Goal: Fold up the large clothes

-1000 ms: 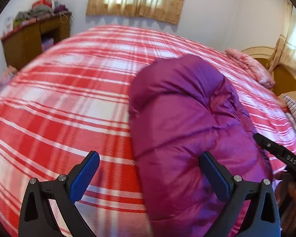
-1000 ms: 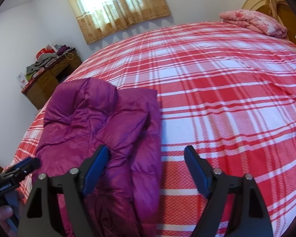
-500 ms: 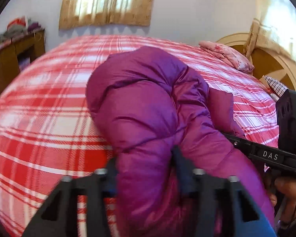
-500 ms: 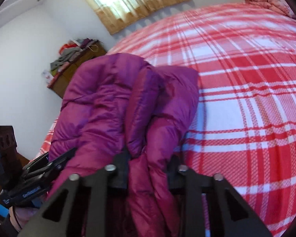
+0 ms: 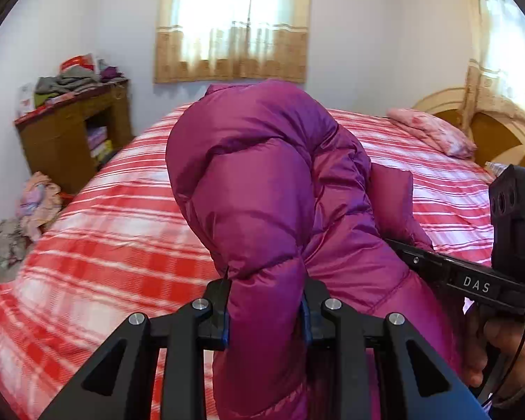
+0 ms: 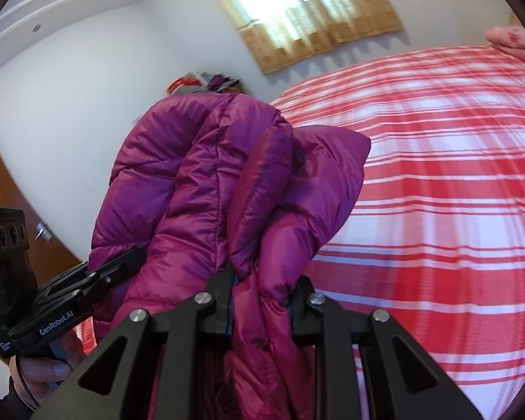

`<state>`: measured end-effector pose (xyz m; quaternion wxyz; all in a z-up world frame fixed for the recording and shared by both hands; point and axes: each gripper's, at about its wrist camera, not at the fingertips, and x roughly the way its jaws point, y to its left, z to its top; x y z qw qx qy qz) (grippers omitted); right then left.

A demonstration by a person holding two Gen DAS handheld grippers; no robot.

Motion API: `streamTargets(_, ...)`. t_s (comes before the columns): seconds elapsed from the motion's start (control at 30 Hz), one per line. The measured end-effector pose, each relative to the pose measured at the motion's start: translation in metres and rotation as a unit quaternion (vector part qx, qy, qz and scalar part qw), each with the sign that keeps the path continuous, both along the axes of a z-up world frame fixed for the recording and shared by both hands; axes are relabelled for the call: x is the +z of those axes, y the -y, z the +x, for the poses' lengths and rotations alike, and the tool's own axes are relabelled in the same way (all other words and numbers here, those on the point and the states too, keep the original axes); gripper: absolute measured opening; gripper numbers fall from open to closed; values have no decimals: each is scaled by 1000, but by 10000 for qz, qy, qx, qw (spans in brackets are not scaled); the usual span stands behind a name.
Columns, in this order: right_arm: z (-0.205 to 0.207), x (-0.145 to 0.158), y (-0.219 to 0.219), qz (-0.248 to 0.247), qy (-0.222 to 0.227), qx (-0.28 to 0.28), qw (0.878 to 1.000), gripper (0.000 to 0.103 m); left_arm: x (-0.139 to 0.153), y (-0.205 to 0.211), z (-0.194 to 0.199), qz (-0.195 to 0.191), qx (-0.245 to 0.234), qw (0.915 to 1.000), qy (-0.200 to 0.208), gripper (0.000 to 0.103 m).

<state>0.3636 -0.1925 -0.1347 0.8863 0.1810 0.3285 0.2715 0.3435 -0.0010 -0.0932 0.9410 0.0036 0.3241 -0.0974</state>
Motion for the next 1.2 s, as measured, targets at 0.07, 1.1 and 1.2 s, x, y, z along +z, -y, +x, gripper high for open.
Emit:
streamTargets(0.07,3,2,-22,-38,-1,193,9998,23,0,-20,-6,34,169,9998,-18,29)
streamTargets(1.1,75,-49,-128,-414,-533,992,9928,23,-50,-126,-14,-107,972,9938,-520,29)
streamTargets(1.2,73,-53,-128,-417,-557,995,9926,23,-51,-126,-15,-113,973,9937,-538,29)
